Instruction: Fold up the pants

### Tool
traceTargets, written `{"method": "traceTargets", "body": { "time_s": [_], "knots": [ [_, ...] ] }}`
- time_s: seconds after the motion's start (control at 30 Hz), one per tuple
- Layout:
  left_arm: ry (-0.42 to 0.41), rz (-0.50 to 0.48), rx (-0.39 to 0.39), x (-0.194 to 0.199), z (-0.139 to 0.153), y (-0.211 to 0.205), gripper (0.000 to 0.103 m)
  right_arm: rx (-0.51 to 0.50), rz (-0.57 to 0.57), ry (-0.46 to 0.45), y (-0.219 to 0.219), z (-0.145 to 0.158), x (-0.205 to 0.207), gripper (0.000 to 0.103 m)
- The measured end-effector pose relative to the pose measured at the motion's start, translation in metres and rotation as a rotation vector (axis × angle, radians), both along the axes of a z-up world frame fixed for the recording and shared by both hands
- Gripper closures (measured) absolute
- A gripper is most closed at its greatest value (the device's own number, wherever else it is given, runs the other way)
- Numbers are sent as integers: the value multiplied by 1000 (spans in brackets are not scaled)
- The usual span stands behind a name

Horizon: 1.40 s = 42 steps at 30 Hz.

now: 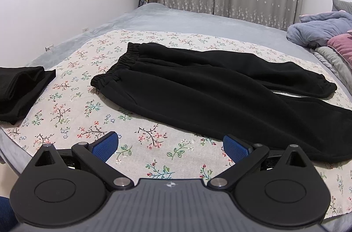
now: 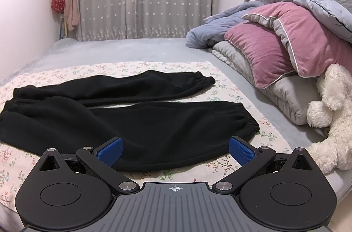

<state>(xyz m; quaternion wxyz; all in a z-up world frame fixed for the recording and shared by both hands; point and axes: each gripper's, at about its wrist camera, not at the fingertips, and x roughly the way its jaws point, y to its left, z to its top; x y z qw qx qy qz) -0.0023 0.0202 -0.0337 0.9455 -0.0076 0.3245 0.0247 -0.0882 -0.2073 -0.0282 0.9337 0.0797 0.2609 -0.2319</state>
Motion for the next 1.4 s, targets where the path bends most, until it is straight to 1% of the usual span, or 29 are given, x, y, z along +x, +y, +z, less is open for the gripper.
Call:
{"method": "traceTargets", "body": {
  "time_s": [0.1, 0.17, 0.2, 0.3, 0.4, 0.5, 0.6, 0.67, 0.7, 0.8, 0.87, 0.9, 0.97, 1.0, 1.03, 1.1, 1.17, 1.2, 1.27, 1.33, 1.37, 1.4],
  "knots": [
    [10, -13, -26, 5, 0, 5, 0, -6, 7, 3, 1, -1, 1, 0],
    [19, -3, -51, 14, 0, 15, 0, -10, 10, 6, 0, -3, 2, 0],
    [29, 16, -66, 22, 0, 24, 0, -12, 11, 8, -1, -5, 3, 0],
    [20, 89, -99, 46, 0, 49, 0, -6, 14, 23, -7, -16, 9, 0],
    [42, 172, -116, 79, 1, 73, 0, -11, 21, 70, -16, -30, 21, 0],
    [70, 182, -147, 108, 6, 88, 0, -11, 44, 105, -26, -41, 36, 0],
    [101, 167, -114, 142, 8, 94, 0, -17, 56, 110, -40, -44, 51, 0],
    [128, 164, -93, 163, 2, 97, 0, -10, 66, 105, -51, -43, 63, 0],
    [149, 174, -101, 173, -6, 100, 0, -3, 70, 103, -58, -43, 71, 0],
    [180, 211, -144, 181, -31, 111, 0, 32, 63, 115, -81, -47, 94, 0],
    [207, 240, -173, 184, -47, 121, 0, 60, 64, 132, -97, -55, 107, 0],
    [231, 260, -213, 186, -52, 128, 1, 68, 64, 144, -103, -60, 113, 0],
    [225, 276, -285, 187, -52, 136, 1, 71, 52, 194, -114, -73, 125, 0],
    [205, 280, -297, 185, -50, 137, 1, 69, 38, 224, -119, -78, 130, 0],
    [199, 281, -287, 185, -50, 136, 1, 66, 25, 243, -121, -82, 133, 0],
    [217, 269, -266, 190, -53, 132, 1, 71, 11, 244, -123, -83, 134, 0],
    [238, 283, -273, 193, -59, 132, 8, 88, 18, 225, -121, -81, 131, 0],
    [251, 291, -289, 195, -63, 131, 16, 88, 26, 216, -117, -81, 128, 0],
    [230, 299, -269, 197, -66, 128, 26, 72, 39, 225, -111, -80, 129, 0],
    [204, 289, -234, 201, -67, 124, 62, 47, 52, 242, -106, -82, 130, 0],
    [194, 296, -241, 200, -67, 124, 74, 40, 56, 246, -103, -83, 130, 0],
    [186, 302, -265, 198, -67, 127, 89, 38, 59, 246, -102, -84, 129, 0]
  ]
}}
